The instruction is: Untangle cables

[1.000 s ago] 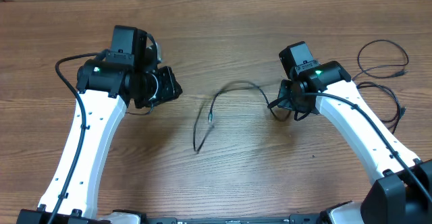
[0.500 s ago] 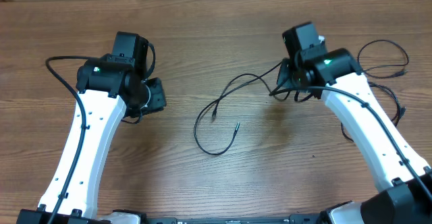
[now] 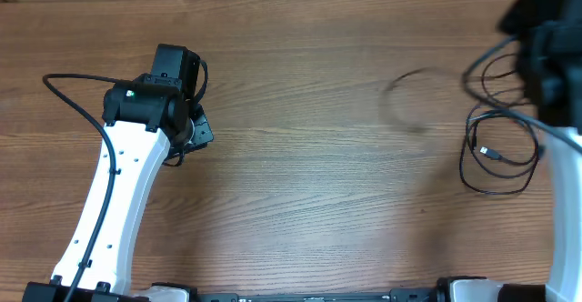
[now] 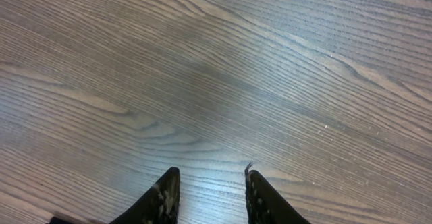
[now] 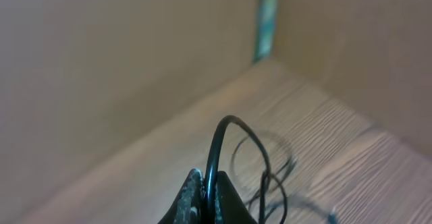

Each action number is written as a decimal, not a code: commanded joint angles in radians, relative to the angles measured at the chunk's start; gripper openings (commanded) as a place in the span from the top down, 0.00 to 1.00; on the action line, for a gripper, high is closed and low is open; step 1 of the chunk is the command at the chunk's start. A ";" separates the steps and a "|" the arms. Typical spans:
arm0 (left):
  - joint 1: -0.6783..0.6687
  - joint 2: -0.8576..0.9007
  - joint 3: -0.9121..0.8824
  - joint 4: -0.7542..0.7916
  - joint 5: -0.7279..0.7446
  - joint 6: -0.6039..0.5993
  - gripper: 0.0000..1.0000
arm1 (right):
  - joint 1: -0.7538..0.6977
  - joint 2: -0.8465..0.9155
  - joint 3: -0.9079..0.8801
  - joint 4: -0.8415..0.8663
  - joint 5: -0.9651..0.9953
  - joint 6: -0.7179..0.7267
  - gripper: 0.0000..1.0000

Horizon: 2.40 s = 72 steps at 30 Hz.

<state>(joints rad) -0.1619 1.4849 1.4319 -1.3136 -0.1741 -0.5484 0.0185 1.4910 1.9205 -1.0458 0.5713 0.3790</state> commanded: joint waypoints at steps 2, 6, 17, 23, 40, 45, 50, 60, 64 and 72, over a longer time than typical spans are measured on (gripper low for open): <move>0.001 -0.012 0.004 0.003 -0.027 -0.017 0.68 | -0.151 -0.016 0.054 0.031 -0.087 -0.047 0.96; 0.001 -0.012 0.004 0.008 -0.026 -0.018 0.68 | -0.251 0.001 0.048 -0.004 -0.181 -0.047 0.96; 0.001 -0.012 0.004 0.033 -0.024 -0.017 0.66 | -0.404 0.124 -0.064 -0.198 -0.290 -0.036 0.96; 0.001 -0.012 0.004 0.032 -0.023 -0.016 0.66 | -0.439 0.202 -0.130 -0.195 -0.336 -0.036 0.96; 0.001 -0.012 0.011 0.163 -0.024 0.056 0.51 | -0.369 0.233 -0.130 -0.266 -1.139 -0.472 0.00; 0.001 -0.012 0.038 0.208 -0.023 0.167 0.29 | -0.209 0.233 -0.130 -0.331 -1.047 -0.514 0.00; 0.005 -0.012 0.056 0.100 0.009 0.212 0.23 | -0.055 0.233 -0.130 -0.366 -0.801 -0.389 0.00; 0.122 -0.020 0.055 -0.265 0.121 0.213 0.06 | 0.096 0.206 -0.149 -0.438 -0.665 -0.248 0.00; 0.141 -0.107 0.012 -0.228 0.125 0.220 0.05 | 0.100 0.082 -0.267 -0.359 -0.649 -0.219 0.00; 0.141 -0.502 -0.226 0.045 0.104 0.248 0.00 | 0.100 -0.304 -0.645 -0.055 -0.650 -0.207 0.00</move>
<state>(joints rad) -0.0242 1.1599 1.3029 -1.3460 -0.0639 -0.3428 0.1177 1.3460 1.3907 -1.1759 -0.0940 0.1566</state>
